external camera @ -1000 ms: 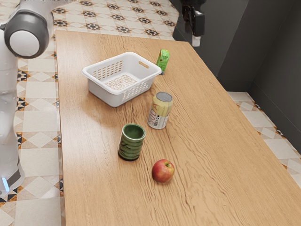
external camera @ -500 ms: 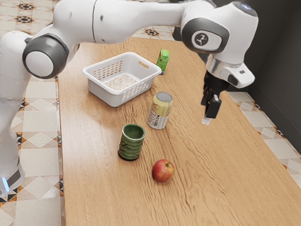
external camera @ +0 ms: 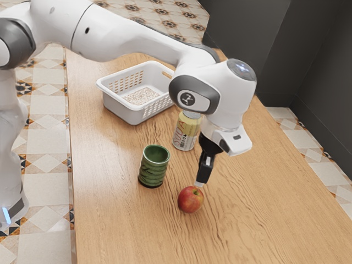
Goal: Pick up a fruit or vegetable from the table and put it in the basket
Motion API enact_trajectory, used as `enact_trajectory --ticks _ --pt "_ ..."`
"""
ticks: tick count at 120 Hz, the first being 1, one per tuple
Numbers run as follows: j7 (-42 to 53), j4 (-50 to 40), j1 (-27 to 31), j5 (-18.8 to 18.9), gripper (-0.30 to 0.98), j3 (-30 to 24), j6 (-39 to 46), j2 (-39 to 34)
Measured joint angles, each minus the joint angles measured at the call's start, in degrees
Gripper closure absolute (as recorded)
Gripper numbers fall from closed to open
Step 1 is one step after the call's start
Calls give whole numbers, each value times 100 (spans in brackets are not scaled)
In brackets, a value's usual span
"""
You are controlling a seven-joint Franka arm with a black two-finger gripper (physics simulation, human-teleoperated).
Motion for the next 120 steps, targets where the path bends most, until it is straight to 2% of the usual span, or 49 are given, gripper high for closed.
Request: enact_trajectory --ticks 18,40,51,78,120 --pt "-39 -454 -167 -32 0 12 649 -141" --pt "-72 -939 -349 -43 0 47 1023 -391" --pt "-82 -999 -260 -45 0 124 1100 -443" --pt "-99 -1050 402 -46 0 168 1179 -456" --pt "-119 -1046 99 -47 0 183 1179 -492"
